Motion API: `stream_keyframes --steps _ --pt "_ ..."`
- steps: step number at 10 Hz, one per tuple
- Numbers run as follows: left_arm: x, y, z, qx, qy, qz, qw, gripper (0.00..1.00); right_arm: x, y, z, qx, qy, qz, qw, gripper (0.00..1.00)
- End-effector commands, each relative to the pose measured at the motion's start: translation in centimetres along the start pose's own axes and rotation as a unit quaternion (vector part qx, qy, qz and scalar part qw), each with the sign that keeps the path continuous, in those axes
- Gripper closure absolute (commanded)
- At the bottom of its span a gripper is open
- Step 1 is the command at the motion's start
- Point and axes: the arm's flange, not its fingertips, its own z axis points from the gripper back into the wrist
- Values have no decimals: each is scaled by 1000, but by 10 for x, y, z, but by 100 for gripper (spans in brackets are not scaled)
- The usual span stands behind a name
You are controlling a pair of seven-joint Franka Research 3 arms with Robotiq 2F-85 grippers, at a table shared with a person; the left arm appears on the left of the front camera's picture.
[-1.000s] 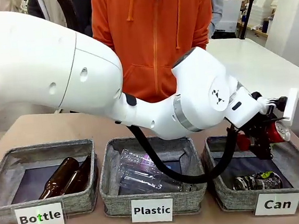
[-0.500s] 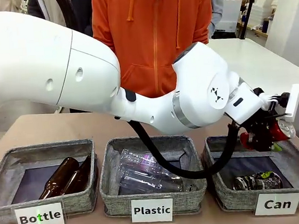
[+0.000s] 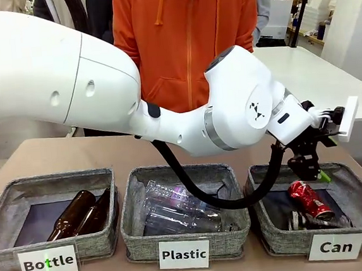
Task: Sort the can waste into the basket.
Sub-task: Pick up the can waste from the table and place it in the right Fabric basket.
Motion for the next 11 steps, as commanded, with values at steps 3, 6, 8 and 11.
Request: stream_keyframes --steps 3,6,8,11 --pt "8 -41 90 -44 36 62 996 0 0 0 0 0 0 0 1000 0" --pt "-14 -106 202 -69 11 121 990 0 63 -8 -62 58 62 21 996 0" --pt "-49 -158 273 -40 -42 185 981 0 85 2 -99 131 75 31 988 0" --pt "-123 -253 383 95 -118 409 900 0 100 2 -162 198 90 -7 976 0"
